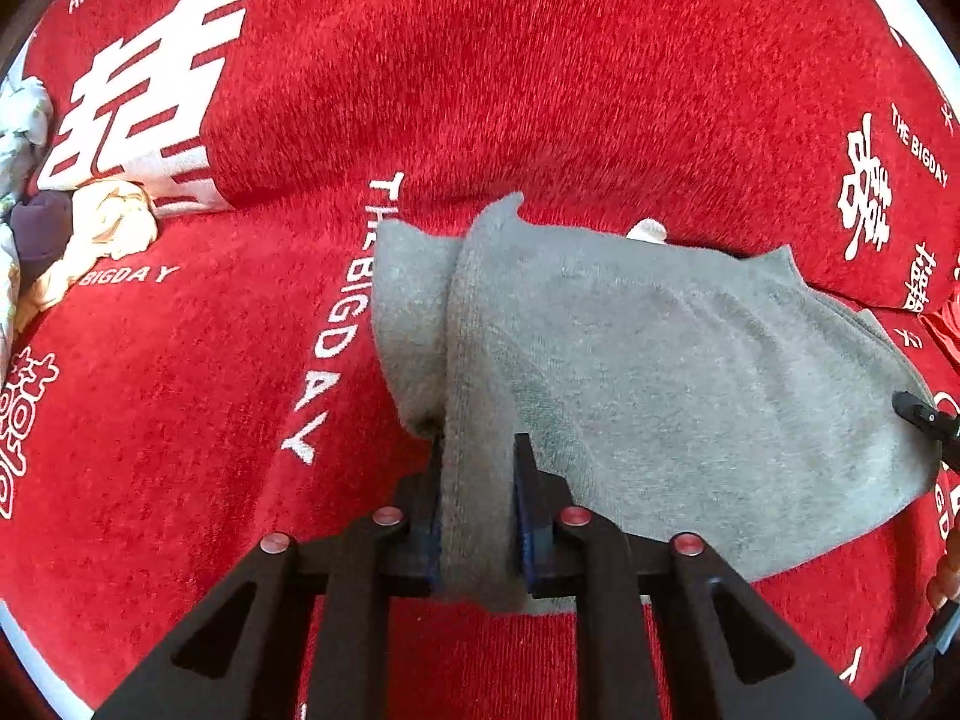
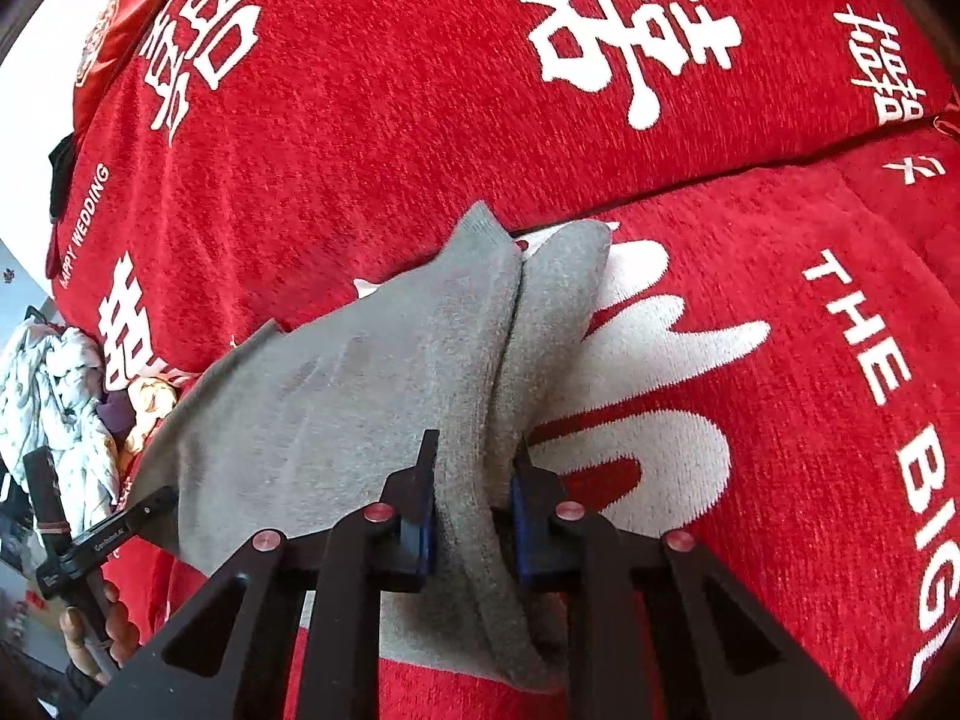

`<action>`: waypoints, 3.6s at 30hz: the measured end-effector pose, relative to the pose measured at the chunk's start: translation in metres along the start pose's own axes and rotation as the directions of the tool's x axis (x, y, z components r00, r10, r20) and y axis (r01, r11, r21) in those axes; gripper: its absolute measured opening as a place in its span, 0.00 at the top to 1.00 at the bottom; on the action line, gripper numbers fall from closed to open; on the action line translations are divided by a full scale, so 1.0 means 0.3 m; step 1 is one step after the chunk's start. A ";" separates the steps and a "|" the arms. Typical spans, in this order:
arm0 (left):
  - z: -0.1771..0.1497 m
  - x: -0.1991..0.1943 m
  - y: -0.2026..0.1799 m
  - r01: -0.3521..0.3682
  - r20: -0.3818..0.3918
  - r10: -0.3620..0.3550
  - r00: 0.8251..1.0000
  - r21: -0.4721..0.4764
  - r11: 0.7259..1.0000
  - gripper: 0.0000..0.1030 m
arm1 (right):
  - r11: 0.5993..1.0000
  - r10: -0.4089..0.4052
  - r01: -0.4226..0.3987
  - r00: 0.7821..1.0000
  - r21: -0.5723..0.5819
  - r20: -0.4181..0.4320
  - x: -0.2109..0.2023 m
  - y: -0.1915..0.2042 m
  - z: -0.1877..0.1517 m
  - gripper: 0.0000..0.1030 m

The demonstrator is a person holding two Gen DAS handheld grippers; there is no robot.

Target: Fold small clothes

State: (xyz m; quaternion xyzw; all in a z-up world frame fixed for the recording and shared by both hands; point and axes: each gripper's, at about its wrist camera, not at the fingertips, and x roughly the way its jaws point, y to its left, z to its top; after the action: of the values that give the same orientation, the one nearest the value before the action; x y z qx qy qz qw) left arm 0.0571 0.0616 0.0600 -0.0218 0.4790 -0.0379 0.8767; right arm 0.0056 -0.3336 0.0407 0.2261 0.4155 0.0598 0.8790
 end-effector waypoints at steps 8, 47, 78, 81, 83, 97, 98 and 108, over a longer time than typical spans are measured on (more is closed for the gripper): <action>-0.010 -0.058 0.018 0.017 0.018 -0.017 1.000 0.000 1.000 0.91 | 1.000 0.001 -0.001 1.000 -0.003 0.008 -0.039 0.028 0.013 0.80; -0.070 0.130 0.097 0.193 -0.044 -0.203 0.978 -0.166 0.967 0.64 | 0.907 -0.070 -0.114 0.909 -0.405 -0.412 0.596 0.935 0.145 0.34; -0.056 -0.153 -0.774 0.103 0.099 -0.156 0.983 0.409 0.907 0.83 | 0.917 0.178 -0.283 0.922 -0.283 -0.344 0.251 0.504 0.355 0.88; -0.074 -0.099 -0.908 0.089 0.059 -0.131 0.990 0.471 0.878 0.83 | 0.942 0.222 -0.286 0.924 -0.177 -0.311 0.226 0.267 0.372 0.88; -0.086 -0.038 -0.979 0.074 0.019 -0.096 0.995 0.498 0.864 0.83 | 0.949 0.245 -0.292 0.920 -0.118 -0.305 0.258 0.159 0.356 0.88; -0.167 0.021 -1.142 -0.016 -0.016 0.030 0.999 0.558 0.830 0.60 | 0.902 0.428 -0.399 0.877 0.166 -0.217 0.336 -0.203 0.280 0.85; -0.176 0.011 -1.144 -0.005 -0.037 0.032 0.999 0.561 0.828 0.47 | 0.903 0.421 -0.382 0.878 0.194 -0.229 0.342 -0.229 0.275 0.80; -0.043 -0.291 -0.732 0.172 0.001 -0.177 0.984 0.225 0.959 0.00 | 0.884 0.422 -0.453 0.881 -0.120 -0.215 0.166 0.086 0.381 0.32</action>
State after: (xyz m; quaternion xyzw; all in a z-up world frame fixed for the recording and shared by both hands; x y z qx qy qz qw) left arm -0.0107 -0.1496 0.1424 0.0347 0.4585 -0.1685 0.8719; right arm 0.1265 -0.3357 0.0804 0.2335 0.4260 0.3122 0.8164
